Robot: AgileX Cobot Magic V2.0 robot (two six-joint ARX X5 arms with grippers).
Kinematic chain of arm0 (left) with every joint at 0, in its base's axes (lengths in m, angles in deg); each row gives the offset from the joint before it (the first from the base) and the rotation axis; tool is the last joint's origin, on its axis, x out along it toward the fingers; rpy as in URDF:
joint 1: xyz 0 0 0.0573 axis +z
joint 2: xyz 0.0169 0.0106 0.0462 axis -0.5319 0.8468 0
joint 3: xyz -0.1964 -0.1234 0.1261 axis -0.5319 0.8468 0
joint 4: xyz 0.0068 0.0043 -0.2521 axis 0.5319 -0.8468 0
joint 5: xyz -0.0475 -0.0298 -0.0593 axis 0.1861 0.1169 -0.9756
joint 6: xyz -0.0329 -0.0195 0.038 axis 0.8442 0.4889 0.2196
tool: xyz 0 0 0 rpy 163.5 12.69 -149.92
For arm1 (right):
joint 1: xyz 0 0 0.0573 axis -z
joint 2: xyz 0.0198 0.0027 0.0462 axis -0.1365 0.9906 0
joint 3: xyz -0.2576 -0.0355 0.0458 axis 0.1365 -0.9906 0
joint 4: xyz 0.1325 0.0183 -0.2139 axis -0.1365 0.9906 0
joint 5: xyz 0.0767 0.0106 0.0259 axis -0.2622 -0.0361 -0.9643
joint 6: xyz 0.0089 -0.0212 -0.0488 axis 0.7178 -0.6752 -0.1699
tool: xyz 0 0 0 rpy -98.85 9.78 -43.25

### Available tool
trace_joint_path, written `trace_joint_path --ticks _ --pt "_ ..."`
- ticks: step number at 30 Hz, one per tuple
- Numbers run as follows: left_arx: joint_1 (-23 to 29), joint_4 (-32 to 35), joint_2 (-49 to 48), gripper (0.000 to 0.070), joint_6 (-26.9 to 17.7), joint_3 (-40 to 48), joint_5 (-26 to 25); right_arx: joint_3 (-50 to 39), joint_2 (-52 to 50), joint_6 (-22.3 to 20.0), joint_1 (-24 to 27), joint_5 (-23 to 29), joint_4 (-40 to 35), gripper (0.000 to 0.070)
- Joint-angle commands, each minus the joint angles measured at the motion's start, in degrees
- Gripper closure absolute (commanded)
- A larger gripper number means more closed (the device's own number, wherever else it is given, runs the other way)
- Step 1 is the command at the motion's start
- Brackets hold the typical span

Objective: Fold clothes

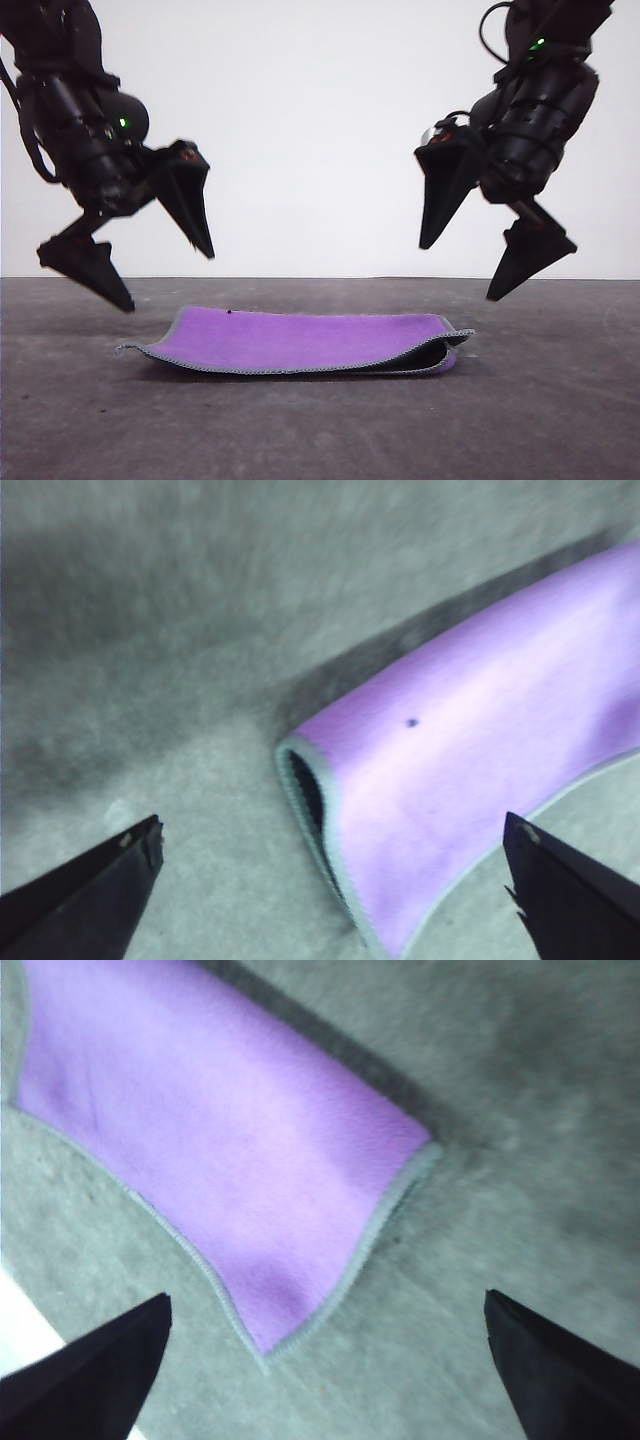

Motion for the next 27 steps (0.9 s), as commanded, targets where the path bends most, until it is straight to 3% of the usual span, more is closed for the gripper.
trace_joint_path --ticks 1,6,12,19,23,27 --pt "0.35 0.49 -1.63 0.0025 0.23 -0.9 0.09 1.25 -1.29 -0.37 0.24 -0.15 -0.04 0.0065" --pt "1.81 0.08 -6.47 0.0025 0.17 -0.9 0.84 1.16 -5.34 0.04 1.27 0.31 3.65 0.0066" --pt "4.02 -2.67 -11.55 0.0025 -1.05 -0.87 7.42 1.11 -11.57 1.63 1.77 4.25 7.69 0.0066" --pt "7.3 -2.99 -14.23 0.0025 -0.84 -0.87 7.56 -1.93 -18.65 4.19 1.97 8.12 10.73 0.0065" --pt "8.07 -2.7 -14.37 0.0025 -0.81 -0.87 7.43 -11.3 -22.39 5.8 1.77 9.37 4.64 0.0065" --pt "8.11 -2.23 -14.37 0.0025 -0.82 -0.87 7.34 -22.79 -23.06 7.88 1.81 8.44 -7.07 0.0066"
